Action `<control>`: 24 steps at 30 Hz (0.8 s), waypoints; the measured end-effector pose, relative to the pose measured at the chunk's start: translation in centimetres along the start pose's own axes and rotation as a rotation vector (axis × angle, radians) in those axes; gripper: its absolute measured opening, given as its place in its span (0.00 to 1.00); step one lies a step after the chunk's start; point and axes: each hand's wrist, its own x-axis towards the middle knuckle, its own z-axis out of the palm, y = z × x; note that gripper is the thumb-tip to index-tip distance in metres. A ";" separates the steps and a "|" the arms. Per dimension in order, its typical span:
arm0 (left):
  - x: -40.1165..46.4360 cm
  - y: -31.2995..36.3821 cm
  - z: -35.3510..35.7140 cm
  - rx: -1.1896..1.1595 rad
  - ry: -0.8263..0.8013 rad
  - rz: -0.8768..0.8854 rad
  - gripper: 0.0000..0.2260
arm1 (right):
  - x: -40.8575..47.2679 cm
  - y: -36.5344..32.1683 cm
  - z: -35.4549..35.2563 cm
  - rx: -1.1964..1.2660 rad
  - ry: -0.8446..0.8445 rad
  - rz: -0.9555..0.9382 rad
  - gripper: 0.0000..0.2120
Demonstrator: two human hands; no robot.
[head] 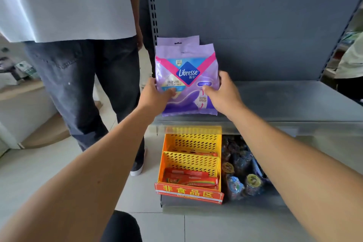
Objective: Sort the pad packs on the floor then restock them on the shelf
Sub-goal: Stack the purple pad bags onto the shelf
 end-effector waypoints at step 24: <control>6.4 -3.6 0.8 0.054 -0.011 -0.021 0.18 | 5.5 2.8 6.1 0.052 -0.044 0.056 0.25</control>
